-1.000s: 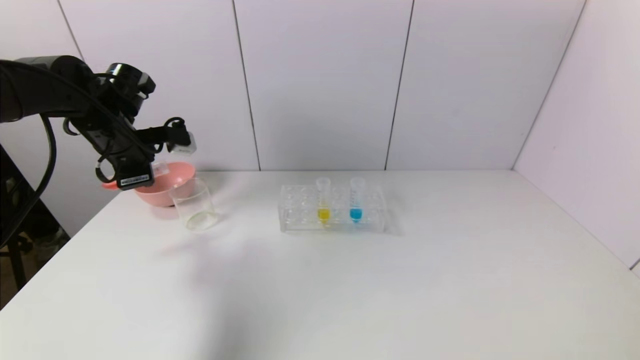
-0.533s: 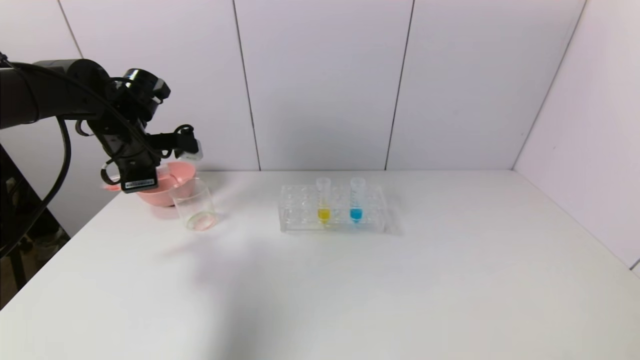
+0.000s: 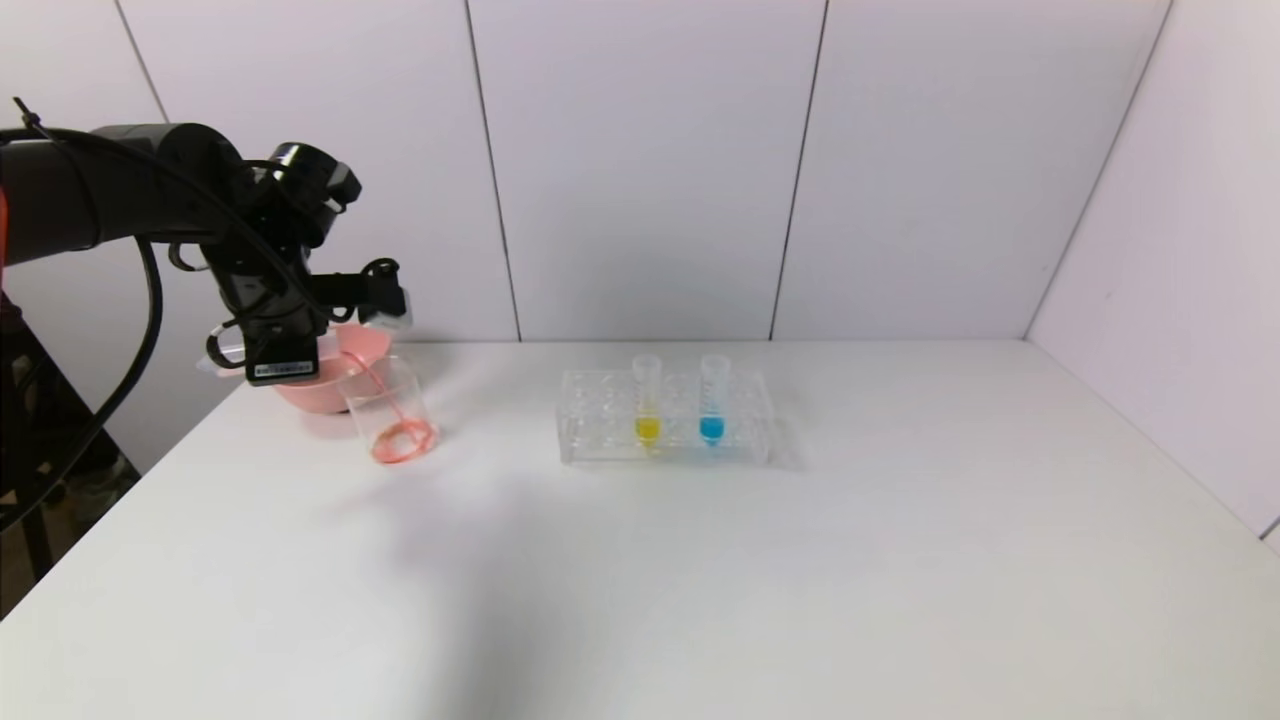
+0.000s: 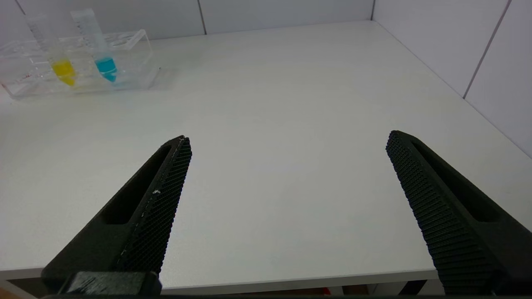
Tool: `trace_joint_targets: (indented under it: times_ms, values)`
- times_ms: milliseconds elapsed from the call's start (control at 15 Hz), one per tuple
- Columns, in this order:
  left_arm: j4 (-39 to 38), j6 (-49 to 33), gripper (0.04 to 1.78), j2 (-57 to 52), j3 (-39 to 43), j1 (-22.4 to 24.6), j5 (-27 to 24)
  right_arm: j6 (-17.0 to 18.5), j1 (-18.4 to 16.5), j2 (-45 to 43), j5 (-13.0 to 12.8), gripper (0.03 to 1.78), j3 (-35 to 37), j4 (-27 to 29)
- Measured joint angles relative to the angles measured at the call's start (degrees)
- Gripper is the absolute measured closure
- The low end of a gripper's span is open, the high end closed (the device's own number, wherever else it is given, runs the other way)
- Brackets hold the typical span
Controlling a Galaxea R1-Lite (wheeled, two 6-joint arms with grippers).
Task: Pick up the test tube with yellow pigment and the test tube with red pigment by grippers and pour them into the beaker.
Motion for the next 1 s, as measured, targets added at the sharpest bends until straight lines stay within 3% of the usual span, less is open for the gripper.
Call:
trace_joint_targets:
  times_ms: [600, 1000]
  values:
    - [0.2, 2.8, 1.35, 0.4, -0.1, -2.1, 9.6, 0.0, 0.0, 0.0, 0.0, 0.10, 0.0, 0.0]
    - [1.0, 2.8, 1.35, 0.0, 0.2, -2.6, 9.6, 0.0, 0.0, 0.0, 0.0, 0.10, 0.0, 0.0]
